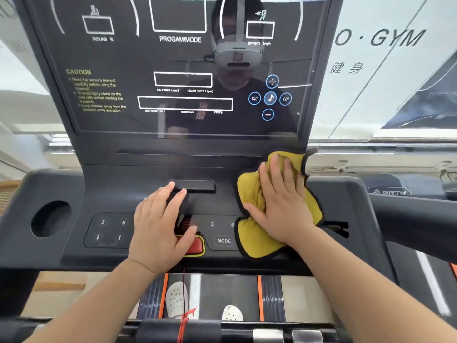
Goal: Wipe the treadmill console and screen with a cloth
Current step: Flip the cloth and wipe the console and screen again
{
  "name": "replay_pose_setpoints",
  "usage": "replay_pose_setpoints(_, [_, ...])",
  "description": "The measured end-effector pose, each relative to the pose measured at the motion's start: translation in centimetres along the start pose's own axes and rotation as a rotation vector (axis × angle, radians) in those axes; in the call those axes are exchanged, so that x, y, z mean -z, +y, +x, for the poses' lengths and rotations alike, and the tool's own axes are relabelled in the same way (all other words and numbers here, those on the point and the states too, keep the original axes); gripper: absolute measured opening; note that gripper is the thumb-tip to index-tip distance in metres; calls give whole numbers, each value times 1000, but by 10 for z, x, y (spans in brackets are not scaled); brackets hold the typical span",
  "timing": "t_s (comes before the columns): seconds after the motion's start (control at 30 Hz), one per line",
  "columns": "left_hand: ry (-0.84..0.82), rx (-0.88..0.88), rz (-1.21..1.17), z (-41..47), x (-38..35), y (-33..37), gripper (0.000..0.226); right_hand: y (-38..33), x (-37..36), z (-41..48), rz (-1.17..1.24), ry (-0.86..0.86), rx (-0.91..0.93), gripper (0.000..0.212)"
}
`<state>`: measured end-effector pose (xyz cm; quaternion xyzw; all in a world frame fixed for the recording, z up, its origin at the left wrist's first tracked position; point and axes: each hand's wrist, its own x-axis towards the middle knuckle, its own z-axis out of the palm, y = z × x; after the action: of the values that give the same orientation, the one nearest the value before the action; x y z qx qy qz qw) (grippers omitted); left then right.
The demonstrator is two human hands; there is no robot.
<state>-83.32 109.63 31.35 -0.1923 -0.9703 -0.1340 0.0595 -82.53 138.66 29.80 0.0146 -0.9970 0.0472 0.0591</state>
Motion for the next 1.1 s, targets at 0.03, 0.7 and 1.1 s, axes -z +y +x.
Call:
replay_pose_setpoints(0.03, [5, -9, 6, 0, 0, 1, 71, 6, 0, -9, 12, -23, 20, 99])
replay_pose_setpoints(0.7, [271, -149, 43, 81, 25, 43, 71, 9, 2, 38, -143, 205, 17, 133])
replay_pose_setpoints(1.1, [525, -163, 134, 156, 57, 47, 73, 34, 75, 115, -219, 475, 192, 94])
